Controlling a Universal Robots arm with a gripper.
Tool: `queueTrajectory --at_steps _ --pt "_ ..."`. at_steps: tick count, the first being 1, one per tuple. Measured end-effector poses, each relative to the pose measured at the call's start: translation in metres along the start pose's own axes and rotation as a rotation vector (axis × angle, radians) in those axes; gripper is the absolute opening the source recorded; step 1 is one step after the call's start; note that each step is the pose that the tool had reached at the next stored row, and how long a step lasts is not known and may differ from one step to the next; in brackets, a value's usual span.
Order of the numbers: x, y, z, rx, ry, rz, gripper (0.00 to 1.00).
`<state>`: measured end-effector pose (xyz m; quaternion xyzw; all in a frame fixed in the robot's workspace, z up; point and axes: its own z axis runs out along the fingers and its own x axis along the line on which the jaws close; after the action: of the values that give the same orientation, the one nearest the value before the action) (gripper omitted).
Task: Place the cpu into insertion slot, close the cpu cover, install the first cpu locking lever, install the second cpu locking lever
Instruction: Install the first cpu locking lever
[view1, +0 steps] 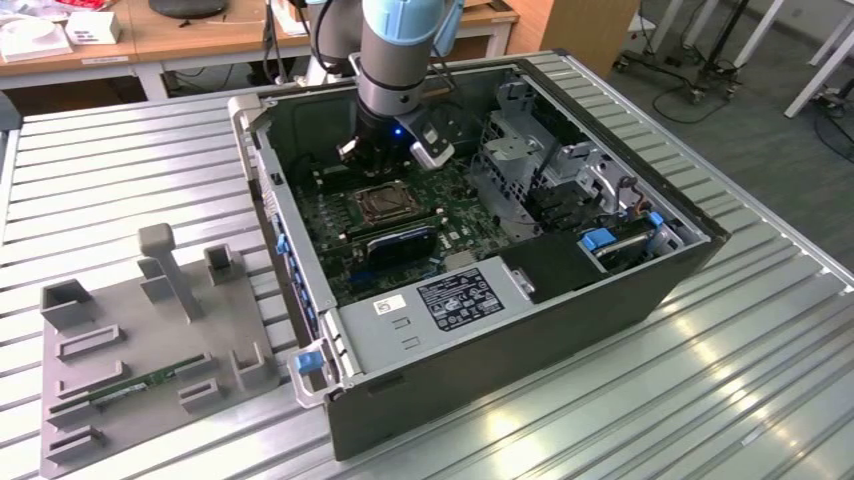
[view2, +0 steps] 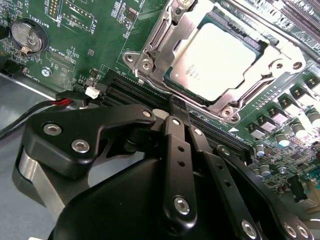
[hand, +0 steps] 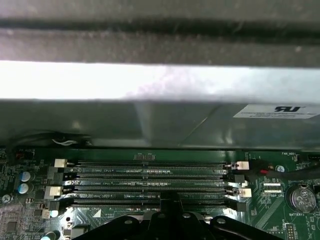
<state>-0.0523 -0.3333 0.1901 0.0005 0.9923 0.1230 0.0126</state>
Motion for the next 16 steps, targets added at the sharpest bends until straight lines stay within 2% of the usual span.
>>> queueTrajectory --at_steps 11,13,16 --pt "-0.0001 0.0024 -0.0048 -0.0141 -0.0005 0.000 0.11" --pt "-0.0001 0.0024 -0.0049 -0.0152 -0.0005 0.000 0.11" --pt "-0.0002 0.0034 -0.0089 -0.0163 -0.0003 0.000 0.11"
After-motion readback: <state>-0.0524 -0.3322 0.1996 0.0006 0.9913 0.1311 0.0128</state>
